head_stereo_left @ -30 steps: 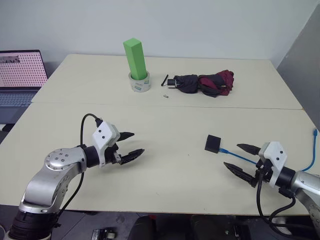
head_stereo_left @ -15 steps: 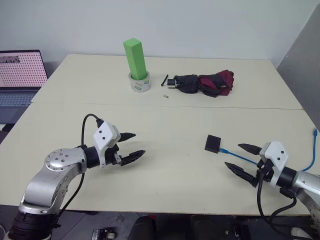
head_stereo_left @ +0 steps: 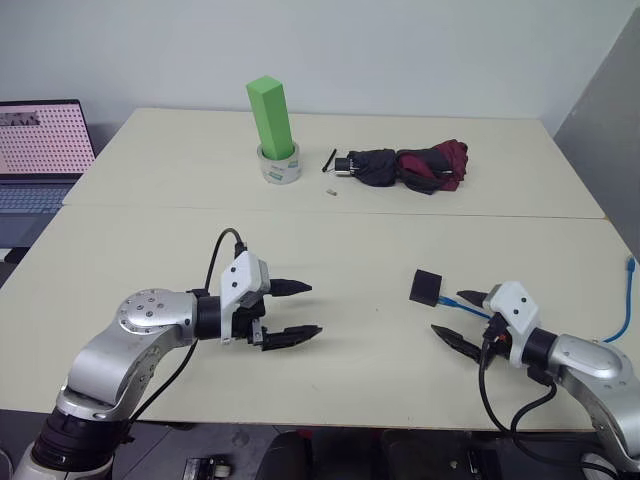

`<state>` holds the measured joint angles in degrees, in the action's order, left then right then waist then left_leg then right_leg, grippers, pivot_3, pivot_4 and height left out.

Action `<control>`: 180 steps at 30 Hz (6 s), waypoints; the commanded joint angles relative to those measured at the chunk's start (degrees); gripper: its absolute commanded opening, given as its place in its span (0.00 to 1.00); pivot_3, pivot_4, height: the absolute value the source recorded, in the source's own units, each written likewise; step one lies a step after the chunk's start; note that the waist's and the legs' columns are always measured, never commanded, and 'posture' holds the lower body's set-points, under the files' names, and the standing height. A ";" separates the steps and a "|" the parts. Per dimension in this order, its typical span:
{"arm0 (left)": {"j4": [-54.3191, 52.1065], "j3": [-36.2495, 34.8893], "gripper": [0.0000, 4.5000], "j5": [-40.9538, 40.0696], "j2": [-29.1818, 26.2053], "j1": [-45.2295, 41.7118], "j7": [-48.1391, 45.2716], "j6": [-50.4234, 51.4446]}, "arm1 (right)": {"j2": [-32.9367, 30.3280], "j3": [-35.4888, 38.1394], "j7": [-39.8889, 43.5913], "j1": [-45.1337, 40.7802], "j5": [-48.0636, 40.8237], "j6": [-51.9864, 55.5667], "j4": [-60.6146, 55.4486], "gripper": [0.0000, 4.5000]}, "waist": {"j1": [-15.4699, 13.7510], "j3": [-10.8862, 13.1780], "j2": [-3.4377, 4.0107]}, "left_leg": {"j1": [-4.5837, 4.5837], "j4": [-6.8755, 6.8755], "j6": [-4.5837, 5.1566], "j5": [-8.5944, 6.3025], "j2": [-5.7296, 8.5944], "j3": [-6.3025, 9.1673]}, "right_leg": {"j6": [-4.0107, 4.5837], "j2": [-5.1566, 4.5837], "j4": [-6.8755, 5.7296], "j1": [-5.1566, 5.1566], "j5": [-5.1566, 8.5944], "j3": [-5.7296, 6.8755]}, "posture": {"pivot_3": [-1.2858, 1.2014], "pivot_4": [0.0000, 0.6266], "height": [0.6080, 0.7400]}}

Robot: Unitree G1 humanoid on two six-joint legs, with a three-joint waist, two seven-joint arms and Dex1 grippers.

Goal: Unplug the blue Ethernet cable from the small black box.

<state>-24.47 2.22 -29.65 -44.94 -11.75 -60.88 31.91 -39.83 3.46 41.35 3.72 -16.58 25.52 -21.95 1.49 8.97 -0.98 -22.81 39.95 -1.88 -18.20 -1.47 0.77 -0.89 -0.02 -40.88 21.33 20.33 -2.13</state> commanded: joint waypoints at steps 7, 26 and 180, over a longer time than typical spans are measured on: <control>0.36 2.82 0.89 3.22 -0.22 -0.93 -1.62 -4.13 | -4.73 -4.51 9.91 -9.34 3.44 -6.19 15.06 0.90 | 0.01 0.02 0.03 | 0.00 0.00 0.01 0.00 -0.02 -0.03 | 0.00 0.01 0.01 0.02 0.00 -0.03 | 0.52 0.24 1.00; 2.76 1.12 0.89 -1.91 3.33 -0.95 0.36 -0.01 | -6.91 -11.13 15.68 -18.36 12.83 -20.08 23.54 0.04 | 0.01 0.00 0.01 | 0.01 0.06 0.01 0.00 -0.03 -0.02 | 0.00 0.00 -0.01 -0.01 0.00 -0.01 | 0.52 0.24 1.00; 12.97 3.42 0.17 -11.86 6.22 -15.77 -12.05 8.12 | 4.35 -8.56 9.23 -28.81 -32.58 29.71 -4.47 0.50 | 0.14 0.05 0.02 | -0.12 0.04 0.18 -0.10 -0.03 0.09 | 0.00 -0.02 0.07 0.07 0.00 0.10 | 0.52 0.24 1.00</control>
<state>-10.51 5.85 -41.20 -38.74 -26.65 -72.13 39.99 -35.82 -5.35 50.70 -25.10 -48.41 55.56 -25.10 1.63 9.03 -0.97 -22.92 39.99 -1.70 -18.30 -1.51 0.86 -0.89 -0.04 -40.80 21.40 20.33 -2.03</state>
